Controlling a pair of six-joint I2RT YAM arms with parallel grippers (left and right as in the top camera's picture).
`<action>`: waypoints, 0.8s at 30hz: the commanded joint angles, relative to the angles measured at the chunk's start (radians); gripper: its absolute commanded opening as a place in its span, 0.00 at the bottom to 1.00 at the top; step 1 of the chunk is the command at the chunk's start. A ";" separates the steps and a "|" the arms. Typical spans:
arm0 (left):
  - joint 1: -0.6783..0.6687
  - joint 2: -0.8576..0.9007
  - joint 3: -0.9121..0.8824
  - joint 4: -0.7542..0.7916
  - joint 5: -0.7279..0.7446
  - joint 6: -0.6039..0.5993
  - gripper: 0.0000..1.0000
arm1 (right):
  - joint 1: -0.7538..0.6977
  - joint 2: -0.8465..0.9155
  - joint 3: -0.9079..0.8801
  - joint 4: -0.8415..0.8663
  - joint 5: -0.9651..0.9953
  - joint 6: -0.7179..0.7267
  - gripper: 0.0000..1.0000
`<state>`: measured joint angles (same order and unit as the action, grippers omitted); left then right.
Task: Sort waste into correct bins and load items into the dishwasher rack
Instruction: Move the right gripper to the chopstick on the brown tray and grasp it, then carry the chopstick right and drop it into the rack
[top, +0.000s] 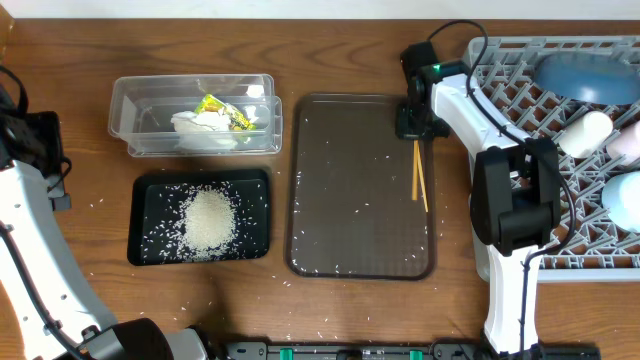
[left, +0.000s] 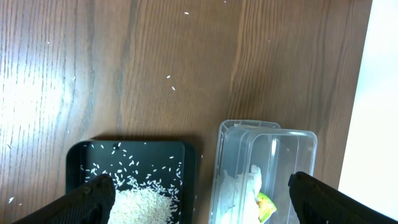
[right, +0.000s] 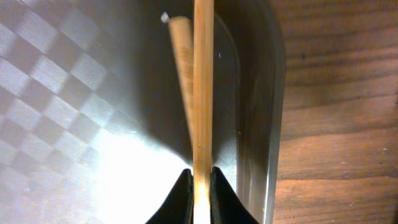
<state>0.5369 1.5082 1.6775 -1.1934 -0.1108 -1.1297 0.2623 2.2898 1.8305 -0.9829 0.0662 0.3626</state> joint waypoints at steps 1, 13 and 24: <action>0.006 0.001 0.003 -0.003 -0.005 -0.009 0.92 | 0.006 0.005 0.042 -0.014 0.004 0.008 0.02; 0.006 0.001 0.003 -0.003 -0.005 -0.009 0.92 | 0.003 0.004 0.104 -0.072 -0.026 0.007 0.01; 0.006 0.001 0.003 -0.003 -0.005 -0.009 0.92 | -0.143 -0.022 0.582 -0.364 -0.026 -0.264 0.01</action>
<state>0.5369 1.5082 1.6775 -1.1931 -0.1104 -1.1294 0.1852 2.2951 2.3093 -1.3094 0.0334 0.2478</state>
